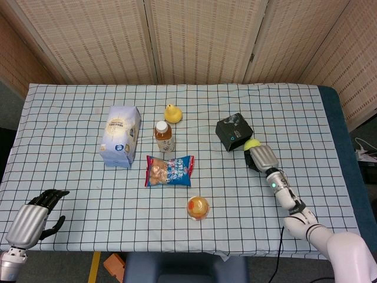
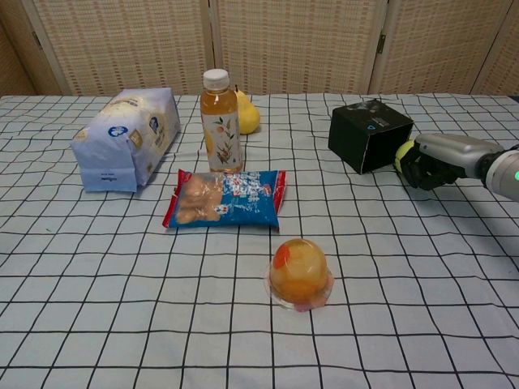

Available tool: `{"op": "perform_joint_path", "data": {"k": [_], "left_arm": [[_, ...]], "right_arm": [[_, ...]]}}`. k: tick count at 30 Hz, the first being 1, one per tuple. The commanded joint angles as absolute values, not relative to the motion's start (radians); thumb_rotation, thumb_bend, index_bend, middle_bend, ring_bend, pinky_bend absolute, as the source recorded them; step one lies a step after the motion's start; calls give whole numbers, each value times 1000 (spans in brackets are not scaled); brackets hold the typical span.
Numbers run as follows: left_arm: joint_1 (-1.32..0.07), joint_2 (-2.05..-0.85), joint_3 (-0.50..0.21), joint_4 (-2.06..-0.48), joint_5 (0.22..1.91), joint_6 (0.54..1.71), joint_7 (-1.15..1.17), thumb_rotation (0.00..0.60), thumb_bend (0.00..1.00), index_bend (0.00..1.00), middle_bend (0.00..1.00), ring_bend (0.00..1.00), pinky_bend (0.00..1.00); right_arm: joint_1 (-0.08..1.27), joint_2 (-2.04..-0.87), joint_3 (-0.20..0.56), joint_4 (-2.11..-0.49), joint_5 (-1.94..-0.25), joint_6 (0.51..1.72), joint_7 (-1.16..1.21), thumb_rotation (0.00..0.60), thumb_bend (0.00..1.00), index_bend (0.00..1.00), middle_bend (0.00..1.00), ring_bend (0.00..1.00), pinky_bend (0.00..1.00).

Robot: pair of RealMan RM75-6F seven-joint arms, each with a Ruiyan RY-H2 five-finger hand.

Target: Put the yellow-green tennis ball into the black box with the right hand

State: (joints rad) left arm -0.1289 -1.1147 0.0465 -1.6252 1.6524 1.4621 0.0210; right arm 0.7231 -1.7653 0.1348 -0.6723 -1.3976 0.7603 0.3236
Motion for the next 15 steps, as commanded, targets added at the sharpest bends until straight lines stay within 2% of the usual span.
{"op": "perform_joint_path", "data": {"k": [1, 11, 15], "left_arm": [[-128, -1114, 47, -1625, 1654, 1464, 20, 600, 381, 211, 243, 177, 384], [-130, -1115, 47, -1623, 1652, 1461, 17, 600, 380, 210, 243, 177, 384], [-130, -1115, 46, -1622, 1647, 1459, 13, 600, 381, 210, 243, 177, 384]], "right_arm": [[730, -1775, 140, -662, -1393, 757, 335, 600, 831, 1000, 916, 947, 1000], [757, -1824, 144, -597, -1405, 769, 399, 600, 830, 1000, 916, 936, 1000], [762, -1835, 141, -575, -1415, 785, 433, 600, 831, 975, 912, 873, 987]]}}
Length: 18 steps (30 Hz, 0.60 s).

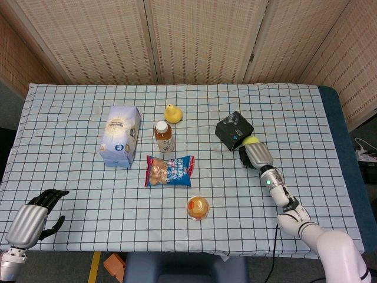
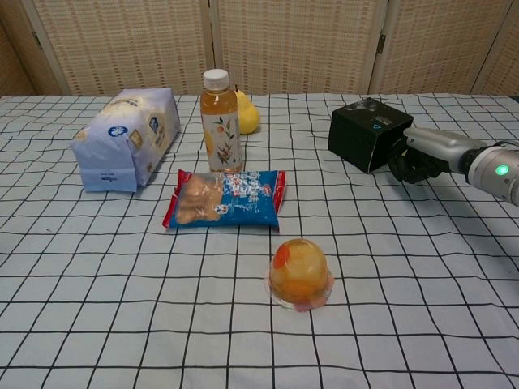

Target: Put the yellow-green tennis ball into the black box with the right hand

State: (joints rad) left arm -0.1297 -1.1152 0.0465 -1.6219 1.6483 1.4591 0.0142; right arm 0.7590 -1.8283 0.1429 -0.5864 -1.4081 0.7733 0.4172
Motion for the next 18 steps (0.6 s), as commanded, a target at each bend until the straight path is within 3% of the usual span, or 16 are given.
{"op": "perform_joint_path", "data": {"k": [1, 4, 9, 13, 18], "left_arm": [[-130, -1115, 46, -1621, 1647, 1459, 12, 600, 381, 210, 243, 177, 384], [-130, -1115, 46, -1621, 1649, 1460, 11, 600, 381, 208, 243, 177, 384], [-129, -1115, 47, -1622, 1653, 1465, 12, 600, 381, 194, 243, 177, 384], [-129, -1115, 47, -1622, 1652, 1464, 10, 600, 381, 192, 243, 177, 385], [-129, -1114, 46, -1621, 1653, 1467, 5, 600, 381, 191, 243, 177, 384]], "right_arm": [[762, -1836, 139, -572, -1419, 791, 439, 600, 830, 954, 900, 850, 972], [759, -1835, 133, -566, -1430, 814, 457, 600, 788, 912, 857, 806, 934], [753, -1822, 120, -574, -1447, 839, 485, 600, 494, 799, 744, 708, 859], [750, -1798, 104, -604, -1459, 832, 509, 600, 302, 656, 593, 552, 791], [733, -1738, 89, -689, -1471, 853, 506, 600, 256, 592, 551, 518, 795]]}}
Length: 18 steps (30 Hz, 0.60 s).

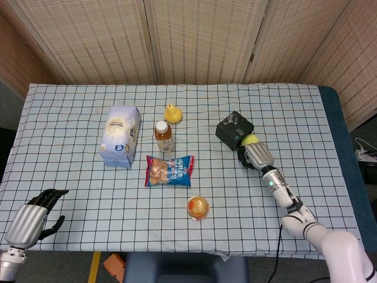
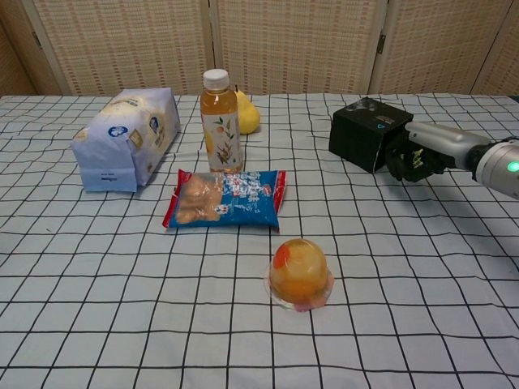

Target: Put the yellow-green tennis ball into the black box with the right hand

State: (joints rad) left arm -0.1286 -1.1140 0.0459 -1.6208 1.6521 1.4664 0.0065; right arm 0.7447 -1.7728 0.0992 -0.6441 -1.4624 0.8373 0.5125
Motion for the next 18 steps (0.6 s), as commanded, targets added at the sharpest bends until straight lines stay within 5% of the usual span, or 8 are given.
{"op": "perform_joint_path", "data": {"k": [1, 18], "left_arm": [[-129, -1113, 46, -1621, 1655, 1468, 5, 600, 381, 191, 243, 177, 384], [-127, -1113, 48, -1625, 1660, 1472, 10, 600, 381, 192, 243, 177, 384]], "right_arm": [[727, -1724, 86, -707, -1473, 864, 490, 600, 255, 593, 551, 520, 800], [699, -1673, 103, -758, -1428, 881, 335, 600, 255, 671, 586, 611, 883]]}}
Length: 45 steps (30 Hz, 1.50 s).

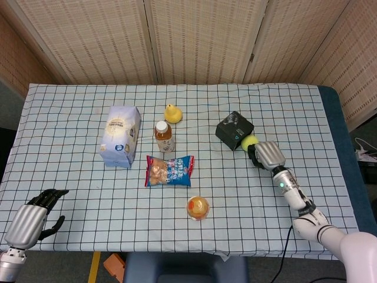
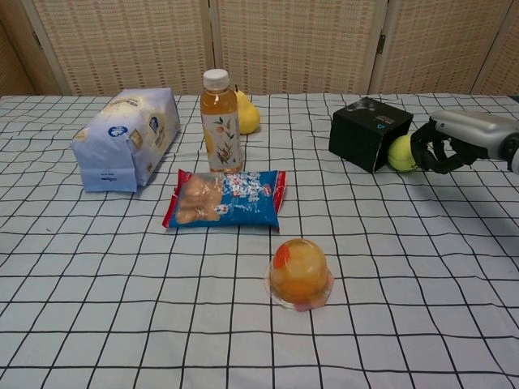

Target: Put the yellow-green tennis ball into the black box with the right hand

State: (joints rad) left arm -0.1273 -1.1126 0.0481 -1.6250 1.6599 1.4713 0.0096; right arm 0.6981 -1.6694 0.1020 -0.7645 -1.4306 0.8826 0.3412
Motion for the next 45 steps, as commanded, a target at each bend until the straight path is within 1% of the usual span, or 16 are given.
{"op": "perform_joint_path", "data": {"k": [1, 3, 5, 7, 8, 9, 10, 13, 16, 18, 22, 30, 35, 39, 43, 45], "left_arm": [[-127, -1113, 48, -1625, 1660, 1472, 10, 600, 381, 192, 243, 177, 384], [-127, -1113, 47, -1625, 1659, 1473, 9, 600, 382, 191, 243, 177, 384], [-127, -1113, 47, -1624, 1657, 1471, 8, 600, 381, 191, 243, 177, 385], [-127, -1113, 48, -1623, 1658, 1471, 6, 600, 381, 192, 243, 177, 385], [-127, -1112, 48, -1623, 1659, 1472, 6, 600, 381, 191, 243, 177, 384], [-127, -1112, 48, -1623, 1659, 1473, 6, 600, 381, 192, 243, 177, 384], [-126, -1112, 48, -1623, 1659, 1473, 7, 600, 381, 192, 243, 177, 384], [-126, -1112, 48, -1624, 1660, 1474, 7, 600, 381, 192, 243, 177, 384], [-126, -1112, 48, -1624, 1661, 1474, 8, 600, 382, 191, 243, 177, 384], [-126, -1112, 48, -1624, 1660, 1474, 8, 600, 382, 191, 243, 178, 385], [-126, -1113, 48, -1624, 1661, 1475, 8, 600, 381, 192, 243, 177, 385], [-125, -1112, 48, -1625, 1662, 1476, 8, 600, 382, 185, 243, 177, 385], [-125, -1112, 48, -1625, 1662, 1476, 6, 600, 382, 182, 243, 177, 384], [-125, -1112, 48, -1625, 1663, 1478, 5, 600, 381, 182, 243, 177, 385], [-124, -1109, 48, -1625, 1663, 1481, 3, 600, 381, 182, 243, 177, 385], [-123, -1109, 47, -1625, 1661, 1482, 1, 600, 381, 182, 243, 177, 385]], "right_arm": [[700, -1678, 104, -748, -1425, 876, 325, 600, 254, 673, 587, 611, 884], [704, -1693, 107, -723, -1417, 863, 311, 600, 249, 670, 588, 609, 882], [713, -1702, 105, -702, -1406, 819, 304, 600, 228, 623, 583, 573, 842], [719, -1694, 99, -709, -1405, 785, 314, 600, 191, 478, 501, 427, 697], [721, -1691, 96, -712, -1408, 779, 318, 600, 180, 427, 457, 370, 647], [723, -1687, 91, -715, -1414, 775, 323, 600, 166, 344, 378, 274, 576], [723, -1686, 87, -716, -1418, 774, 328, 600, 157, 277, 315, 202, 535], [723, -1684, 79, -720, -1432, 780, 348, 600, 149, 123, 176, 47, 473], [722, -1683, 68, -719, -1447, 788, 363, 600, 149, 29, 90, 0, 429], [721, -1685, 63, -715, -1455, 796, 367, 600, 148, 3, 44, 0, 411], [718, -1691, 54, -705, -1471, 816, 385, 600, 149, 0, 0, 0, 394], [711, -1677, 44, -734, -1481, 826, 399, 600, 148, 0, 0, 0, 393], [677, -1635, 52, -817, -1480, 906, 363, 600, 148, 2, 0, 0, 455], [624, -1574, 60, -922, -1474, 1006, 290, 600, 149, 100, 28, 3, 499], [541, -1461, 66, -1114, -1433, 1102, 139, 600, 149, 193, 149, 111, 542], [499, -1404, 66, -1221, -1402, 1139, 58, 600, 149, 258, 170, 119, 544]]}}
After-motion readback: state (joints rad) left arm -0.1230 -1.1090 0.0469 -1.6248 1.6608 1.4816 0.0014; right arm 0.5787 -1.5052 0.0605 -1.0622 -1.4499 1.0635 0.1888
